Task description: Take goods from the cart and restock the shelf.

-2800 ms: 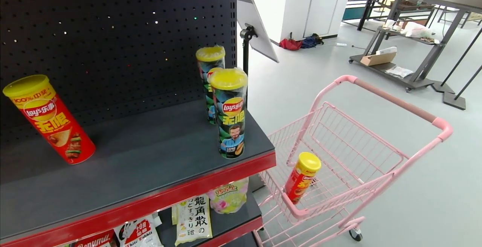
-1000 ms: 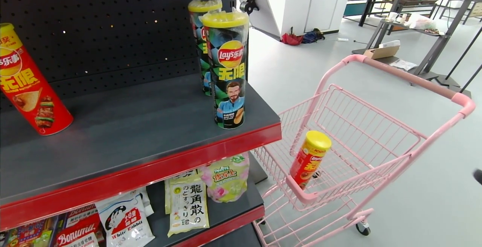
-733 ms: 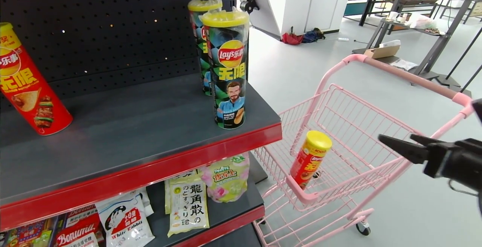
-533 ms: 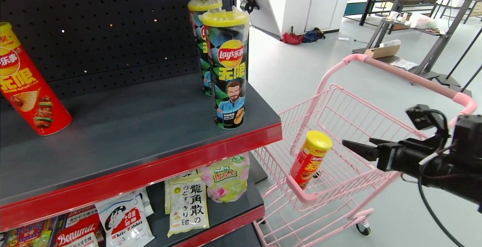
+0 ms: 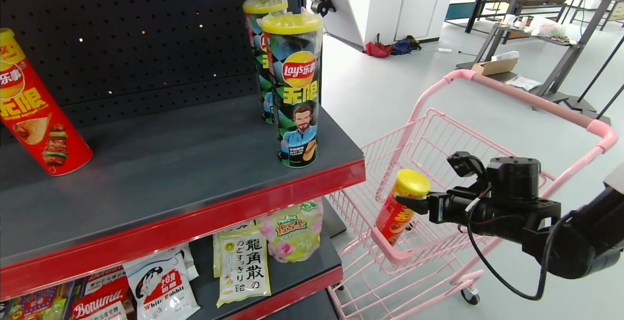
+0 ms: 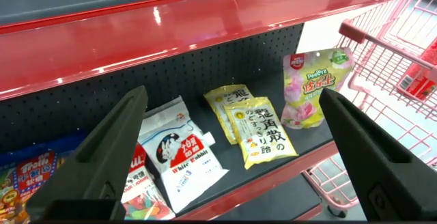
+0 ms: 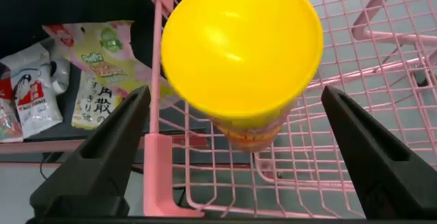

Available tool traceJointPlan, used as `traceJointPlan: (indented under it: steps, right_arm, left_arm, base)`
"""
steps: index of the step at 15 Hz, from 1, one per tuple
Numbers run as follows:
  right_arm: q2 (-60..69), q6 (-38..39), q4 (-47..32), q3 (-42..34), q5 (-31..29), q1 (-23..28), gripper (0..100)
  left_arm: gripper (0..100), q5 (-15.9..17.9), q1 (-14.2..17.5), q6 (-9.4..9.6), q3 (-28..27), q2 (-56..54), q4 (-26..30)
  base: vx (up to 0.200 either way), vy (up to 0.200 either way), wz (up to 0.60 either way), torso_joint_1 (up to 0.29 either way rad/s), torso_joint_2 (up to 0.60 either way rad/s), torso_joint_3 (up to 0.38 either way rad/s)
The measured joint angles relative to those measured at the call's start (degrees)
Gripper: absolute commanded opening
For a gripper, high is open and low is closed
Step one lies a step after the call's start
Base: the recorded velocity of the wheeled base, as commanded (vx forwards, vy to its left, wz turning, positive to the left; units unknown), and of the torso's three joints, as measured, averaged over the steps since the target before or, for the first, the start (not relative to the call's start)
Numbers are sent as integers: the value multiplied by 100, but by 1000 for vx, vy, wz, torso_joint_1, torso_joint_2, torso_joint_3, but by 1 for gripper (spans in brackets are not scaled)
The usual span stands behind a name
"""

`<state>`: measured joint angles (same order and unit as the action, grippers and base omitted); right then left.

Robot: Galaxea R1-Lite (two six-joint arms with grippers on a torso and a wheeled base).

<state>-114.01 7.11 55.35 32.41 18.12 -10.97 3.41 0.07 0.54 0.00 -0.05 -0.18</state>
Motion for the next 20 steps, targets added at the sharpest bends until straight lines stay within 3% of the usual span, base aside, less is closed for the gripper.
traceJointPlan:
  steps: [7,8,17,20]
  right_arm:
    - [-877,0,5,885,-224,-2,100]
    - [-939,2,5,925,-296,-16,0]
    - [-1083,0,322,1063,-607,-149,0]
    - [-567,-46,-435,1373,-674,-154,0]
  left_arm:
    - [100,2,0,4,0,0,-2]
    - [100,2,0,6,0,0,-4]
    - [100,0,0,0,0,0,-4]
    - [100,0,0,-5,0,0,0]
  base:
    - [0,0,0,0,0,0]
    - [0,0,0,0,0,0]
    - [0,0,0,0,0,0]
    - [0,0,0,0,0,0]
